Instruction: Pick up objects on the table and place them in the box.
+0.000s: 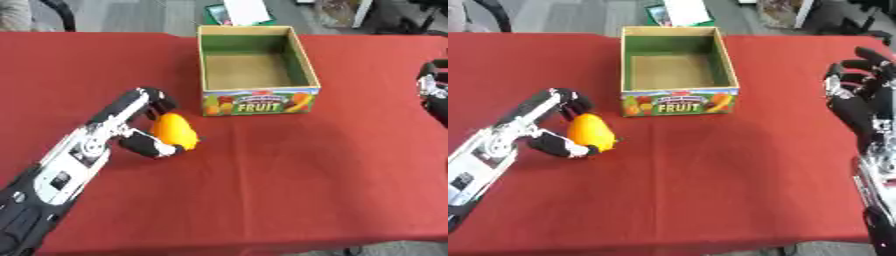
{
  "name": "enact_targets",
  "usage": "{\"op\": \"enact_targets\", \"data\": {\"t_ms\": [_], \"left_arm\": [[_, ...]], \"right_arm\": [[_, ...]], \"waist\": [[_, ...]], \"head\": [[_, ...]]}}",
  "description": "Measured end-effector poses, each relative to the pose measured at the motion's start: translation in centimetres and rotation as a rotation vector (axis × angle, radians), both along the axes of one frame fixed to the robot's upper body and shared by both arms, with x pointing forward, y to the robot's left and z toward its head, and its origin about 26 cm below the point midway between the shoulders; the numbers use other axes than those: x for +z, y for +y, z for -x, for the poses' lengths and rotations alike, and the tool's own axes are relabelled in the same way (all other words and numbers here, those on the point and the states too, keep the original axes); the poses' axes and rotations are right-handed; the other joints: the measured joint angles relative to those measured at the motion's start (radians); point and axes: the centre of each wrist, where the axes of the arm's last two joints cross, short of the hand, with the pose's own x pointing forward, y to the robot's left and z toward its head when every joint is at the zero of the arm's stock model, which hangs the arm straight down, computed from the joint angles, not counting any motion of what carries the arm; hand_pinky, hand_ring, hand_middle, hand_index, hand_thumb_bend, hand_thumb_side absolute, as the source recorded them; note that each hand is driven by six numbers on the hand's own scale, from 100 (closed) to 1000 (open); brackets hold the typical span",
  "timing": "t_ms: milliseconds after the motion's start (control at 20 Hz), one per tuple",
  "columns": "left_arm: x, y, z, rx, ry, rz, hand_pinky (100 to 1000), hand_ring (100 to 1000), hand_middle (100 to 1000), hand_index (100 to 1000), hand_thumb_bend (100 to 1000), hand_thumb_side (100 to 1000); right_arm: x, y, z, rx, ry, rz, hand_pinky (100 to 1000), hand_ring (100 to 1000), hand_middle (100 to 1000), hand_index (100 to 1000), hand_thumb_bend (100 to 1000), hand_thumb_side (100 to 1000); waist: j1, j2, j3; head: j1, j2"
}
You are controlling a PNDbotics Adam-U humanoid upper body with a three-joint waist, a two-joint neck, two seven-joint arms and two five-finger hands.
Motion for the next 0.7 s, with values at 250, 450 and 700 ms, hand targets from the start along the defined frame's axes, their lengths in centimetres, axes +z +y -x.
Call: {"op": "enact_targets", "data": {"t_ms": [250,450,700], "left_arm": [[-0.58,0.28,-0.18,0.026,-0.002,-0.061,557,569,524,628,543,100],[-1.01,0.73,-0.45,0.079,-0.014,-0.074,452,437,370,465,450,100],[-0.46,0.77,-0.45,0.122,-0.069,-0.040,414,357,269,368,458,100]], "right_arm": [[0.00,0.00,0.00,0.000,0.000,0.000,631,619,639,809,181,115],[0.00,0.00,0.00,0.001,0.002,0.001,631,619,639,809,182,115],[0.00,0.00,0.00,0.001,0.002,0.001,631,618,639,809,183,114]], "waist": [[-0.001,-0.002,0.000],[-0.002,-0.002,0.002],[-0.003,-0.003,0.002]], "head": [[0.000,0.000],[0.000,0.000],[-0.001,0.000]]}}
